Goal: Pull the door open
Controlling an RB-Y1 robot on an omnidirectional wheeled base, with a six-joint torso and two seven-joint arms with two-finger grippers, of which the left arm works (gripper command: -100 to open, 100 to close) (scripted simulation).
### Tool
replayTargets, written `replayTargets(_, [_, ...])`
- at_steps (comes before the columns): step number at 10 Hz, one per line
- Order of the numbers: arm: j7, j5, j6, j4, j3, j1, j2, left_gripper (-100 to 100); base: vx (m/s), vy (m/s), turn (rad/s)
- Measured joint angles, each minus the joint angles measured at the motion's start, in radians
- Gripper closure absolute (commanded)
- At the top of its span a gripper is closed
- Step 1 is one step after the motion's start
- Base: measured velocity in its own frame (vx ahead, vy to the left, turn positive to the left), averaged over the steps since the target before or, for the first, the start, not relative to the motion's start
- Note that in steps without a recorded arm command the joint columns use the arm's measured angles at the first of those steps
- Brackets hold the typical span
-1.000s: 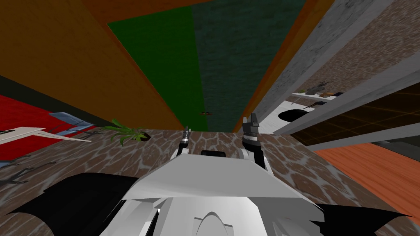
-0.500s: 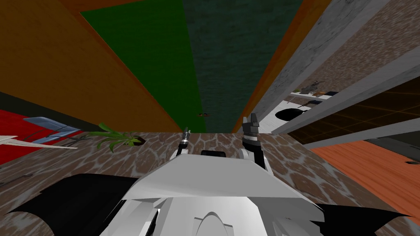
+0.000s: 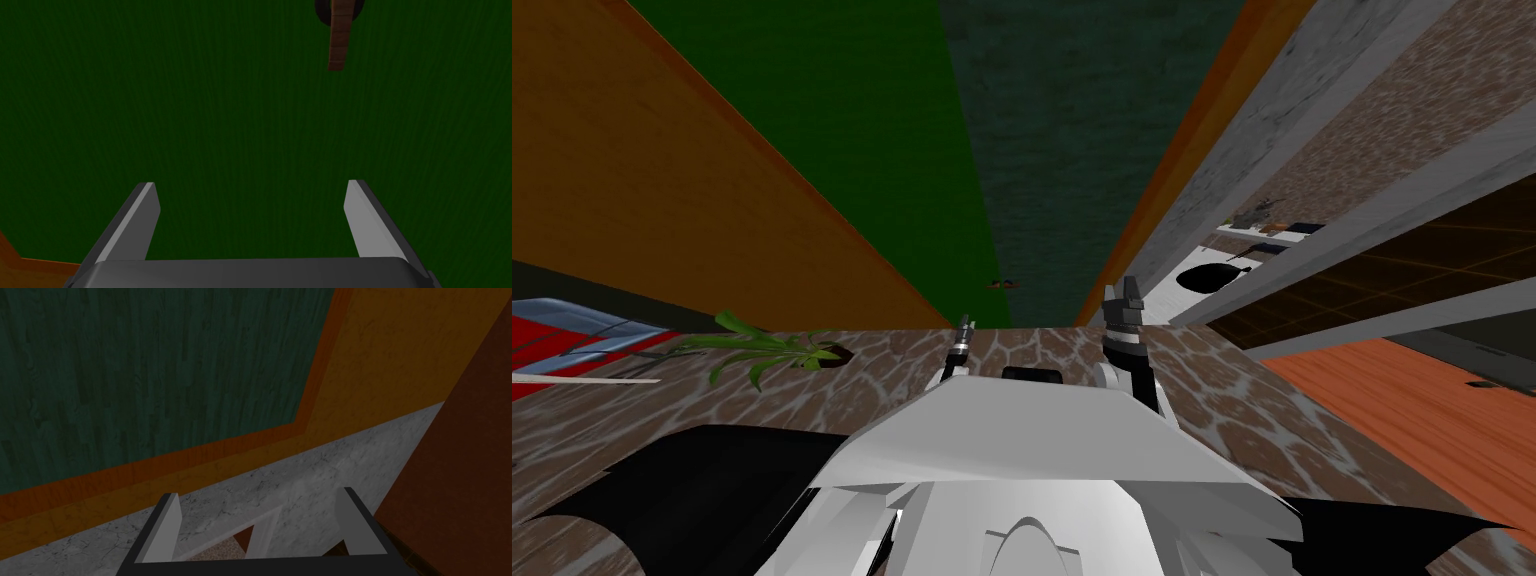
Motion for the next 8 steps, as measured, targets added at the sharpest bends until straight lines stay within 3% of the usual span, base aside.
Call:
replayTargets(5, [0.025, 0.014, -0.042, 0.139, 0.007, -0.038, 0.022, -100, 0.133, -0.007, -0.076])
replayTargets(8, [0.041, 0.022, -0.052, 0.192, 0.01, -0.047, 0.035, -100, 0.134, -0.019, -0.053])
